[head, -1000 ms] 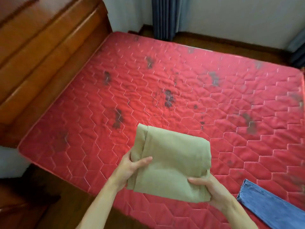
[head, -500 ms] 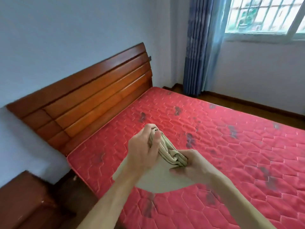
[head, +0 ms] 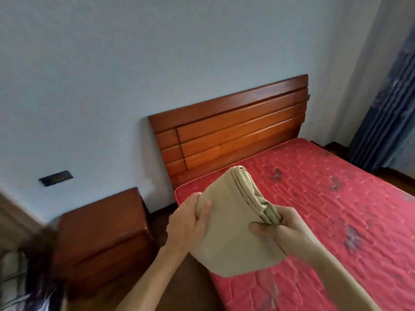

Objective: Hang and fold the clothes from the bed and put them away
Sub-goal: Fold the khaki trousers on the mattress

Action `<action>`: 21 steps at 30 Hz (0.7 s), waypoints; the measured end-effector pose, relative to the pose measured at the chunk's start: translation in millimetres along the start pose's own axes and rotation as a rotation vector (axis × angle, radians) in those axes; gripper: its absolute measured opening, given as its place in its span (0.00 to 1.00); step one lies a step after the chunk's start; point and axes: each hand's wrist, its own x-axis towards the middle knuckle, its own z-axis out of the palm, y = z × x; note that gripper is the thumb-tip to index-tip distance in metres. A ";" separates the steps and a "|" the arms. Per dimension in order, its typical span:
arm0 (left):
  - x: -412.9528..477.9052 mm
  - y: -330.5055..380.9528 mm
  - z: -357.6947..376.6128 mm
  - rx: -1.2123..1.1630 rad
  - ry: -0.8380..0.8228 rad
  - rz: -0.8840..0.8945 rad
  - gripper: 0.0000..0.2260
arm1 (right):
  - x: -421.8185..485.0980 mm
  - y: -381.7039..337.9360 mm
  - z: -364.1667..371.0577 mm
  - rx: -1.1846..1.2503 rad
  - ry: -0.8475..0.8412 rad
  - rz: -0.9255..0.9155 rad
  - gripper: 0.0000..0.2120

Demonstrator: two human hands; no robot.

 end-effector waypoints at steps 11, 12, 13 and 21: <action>74.1 -205.4 -228.1 -0.249 -0.052 -0.451 0.30 | 148.7 -94.6 232.3 0.268 -0.293 0.041 0.11; 72.2 -222.9 -243.7 -0.181 -0.009 -0.470 0.32 | 162.4 -100.9 252.9 0.274 -0.294 0.045 0.10; 68.1 -238.2 -256.3 -0.099 0.035 -0.479 0.33 | 175.7 -107.4 273.0 0.275 -0.298 0.043 0.10; 69.8 -334.8 -310.6 0.527 0.352 -0.379 0.30 | 280.5 -143.9 418.9 0.343 -0.522 0.063 0.09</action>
